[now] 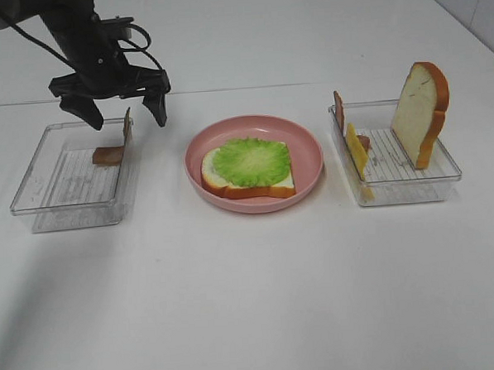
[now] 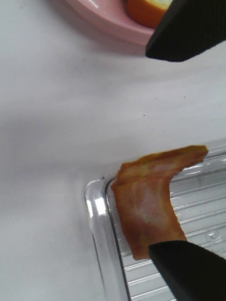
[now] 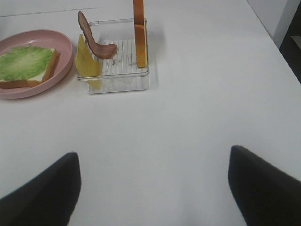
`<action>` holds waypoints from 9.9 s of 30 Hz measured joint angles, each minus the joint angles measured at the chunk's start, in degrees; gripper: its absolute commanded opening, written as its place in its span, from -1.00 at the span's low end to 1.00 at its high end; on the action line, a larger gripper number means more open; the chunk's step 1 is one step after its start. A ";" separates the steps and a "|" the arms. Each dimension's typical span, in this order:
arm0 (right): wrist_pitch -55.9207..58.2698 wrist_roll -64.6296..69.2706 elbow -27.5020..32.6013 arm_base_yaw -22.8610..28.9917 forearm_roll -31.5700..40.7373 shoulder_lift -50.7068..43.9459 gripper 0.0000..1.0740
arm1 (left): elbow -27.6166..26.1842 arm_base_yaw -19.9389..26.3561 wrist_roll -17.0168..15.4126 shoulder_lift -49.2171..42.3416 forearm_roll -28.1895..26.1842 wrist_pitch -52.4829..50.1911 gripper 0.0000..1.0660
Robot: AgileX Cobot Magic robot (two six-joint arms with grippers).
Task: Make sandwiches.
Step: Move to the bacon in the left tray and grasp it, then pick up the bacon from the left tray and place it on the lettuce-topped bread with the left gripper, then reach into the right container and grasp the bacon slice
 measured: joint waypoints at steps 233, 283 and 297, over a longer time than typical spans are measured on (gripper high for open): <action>0.00 0.00 0.00 0.00 0.00 0.00 0.49 | -4.07 -15.36 -1.55 -4.18 10.08 3.55 0.92; 0.00 0.00 0.00 0.00 0.00 0.00 0.49 | 28.13 12.03 4.64 -43.95 6.36 3.67 0.83; 0.00 0.00 0.00 0.00 0.00 0.00 0.49 | 59.82 12.03 6.13 -78.15 6.47 0.00 0.83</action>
